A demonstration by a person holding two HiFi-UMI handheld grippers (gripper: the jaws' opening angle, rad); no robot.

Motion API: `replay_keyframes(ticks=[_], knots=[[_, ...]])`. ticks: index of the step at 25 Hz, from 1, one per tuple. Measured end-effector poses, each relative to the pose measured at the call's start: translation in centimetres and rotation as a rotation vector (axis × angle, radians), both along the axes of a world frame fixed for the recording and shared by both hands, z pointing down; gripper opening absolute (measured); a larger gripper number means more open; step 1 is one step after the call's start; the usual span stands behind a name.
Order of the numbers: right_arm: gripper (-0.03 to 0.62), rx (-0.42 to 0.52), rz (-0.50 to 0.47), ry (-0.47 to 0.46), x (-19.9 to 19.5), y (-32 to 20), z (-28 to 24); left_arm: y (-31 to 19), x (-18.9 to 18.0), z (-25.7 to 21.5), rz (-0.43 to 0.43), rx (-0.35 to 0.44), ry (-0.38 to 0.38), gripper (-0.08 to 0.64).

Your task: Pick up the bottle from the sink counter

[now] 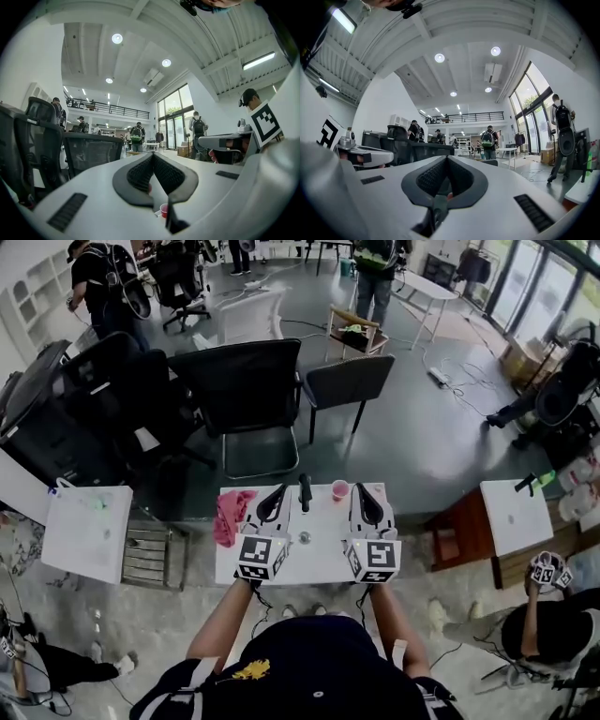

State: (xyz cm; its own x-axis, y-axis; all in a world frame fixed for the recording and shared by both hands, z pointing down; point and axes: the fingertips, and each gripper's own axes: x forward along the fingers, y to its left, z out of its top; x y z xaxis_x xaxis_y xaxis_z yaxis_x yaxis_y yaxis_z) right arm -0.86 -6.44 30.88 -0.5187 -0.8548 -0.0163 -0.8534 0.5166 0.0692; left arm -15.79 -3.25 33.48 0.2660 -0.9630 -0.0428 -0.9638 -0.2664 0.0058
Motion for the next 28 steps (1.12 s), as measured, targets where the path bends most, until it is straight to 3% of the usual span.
replay_keyframes(ticks=[21, 28], knots=[[0.028, -0.011, 0.093, 0.002, -0.8, 2.4, 1.2, 1.5, -2.2, 0.9, 0.075, 0.012, -0.012, 0.018], [0.028, -0.023, 0.147, 0.014, 1.7, 2.6, 1.2, 0.9, -0.2, 0.9, 0.115, 0.001, -0.001, 0.018]])
